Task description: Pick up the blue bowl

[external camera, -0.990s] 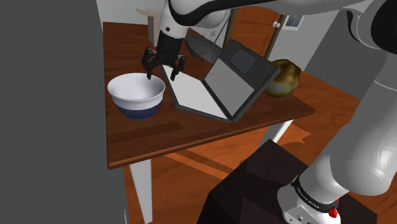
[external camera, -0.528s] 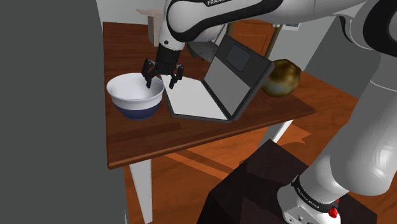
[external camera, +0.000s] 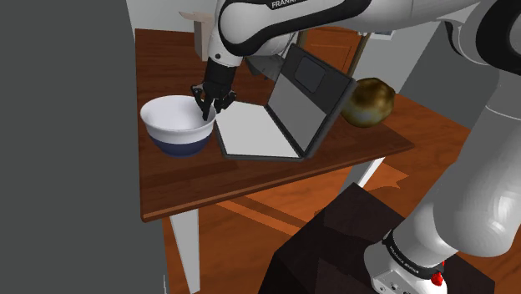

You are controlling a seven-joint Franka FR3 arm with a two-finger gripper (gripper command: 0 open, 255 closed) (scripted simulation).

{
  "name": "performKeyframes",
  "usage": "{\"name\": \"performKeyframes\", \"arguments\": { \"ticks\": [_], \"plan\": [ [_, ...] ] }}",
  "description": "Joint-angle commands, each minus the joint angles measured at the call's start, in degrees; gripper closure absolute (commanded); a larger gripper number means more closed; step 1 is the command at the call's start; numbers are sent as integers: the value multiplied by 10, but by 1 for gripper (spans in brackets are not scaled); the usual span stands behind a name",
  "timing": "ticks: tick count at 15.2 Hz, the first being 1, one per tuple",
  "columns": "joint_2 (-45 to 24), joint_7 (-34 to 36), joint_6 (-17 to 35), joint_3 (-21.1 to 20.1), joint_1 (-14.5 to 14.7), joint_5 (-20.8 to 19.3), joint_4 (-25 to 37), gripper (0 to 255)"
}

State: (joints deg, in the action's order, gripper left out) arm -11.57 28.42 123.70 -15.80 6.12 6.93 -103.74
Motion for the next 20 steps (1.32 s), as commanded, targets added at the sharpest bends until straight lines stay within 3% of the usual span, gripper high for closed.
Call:
{"name": "performKeyframes", "arguments": {
  "ticks": [1,20],
  "plan": [
    [-1,0,0,1,0,0,-1,255],
    [19,13,-111,0,-2,-2,91,255]
  ]
}}
